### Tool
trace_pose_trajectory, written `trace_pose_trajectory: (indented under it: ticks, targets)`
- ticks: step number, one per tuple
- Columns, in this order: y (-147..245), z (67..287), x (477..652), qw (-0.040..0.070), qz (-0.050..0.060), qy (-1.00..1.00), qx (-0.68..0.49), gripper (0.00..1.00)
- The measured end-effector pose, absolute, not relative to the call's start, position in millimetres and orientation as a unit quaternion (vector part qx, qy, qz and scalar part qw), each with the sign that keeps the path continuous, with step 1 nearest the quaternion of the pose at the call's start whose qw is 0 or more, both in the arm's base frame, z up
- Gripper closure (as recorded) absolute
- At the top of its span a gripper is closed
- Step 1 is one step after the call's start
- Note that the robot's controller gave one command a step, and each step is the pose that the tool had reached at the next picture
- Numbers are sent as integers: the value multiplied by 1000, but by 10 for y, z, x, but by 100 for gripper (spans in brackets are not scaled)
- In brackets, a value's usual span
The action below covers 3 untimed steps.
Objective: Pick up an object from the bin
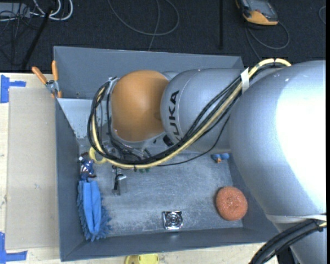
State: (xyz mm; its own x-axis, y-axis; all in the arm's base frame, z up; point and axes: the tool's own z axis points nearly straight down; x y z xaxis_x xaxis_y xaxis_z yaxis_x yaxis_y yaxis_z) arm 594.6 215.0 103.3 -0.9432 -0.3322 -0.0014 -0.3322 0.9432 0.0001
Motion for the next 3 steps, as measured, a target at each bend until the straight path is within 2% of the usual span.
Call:
trace_pose_trajectory:
  ticks: [1, 2, 3]
  targets:
    - [2186, 903, 6010, 1, 1, 975, -220, 0]
    - [2269, 831, 5870, -1, 0, 997, -78, 0]
    - [2400, 928, 5612, -1, 0, 950, -313, 0]
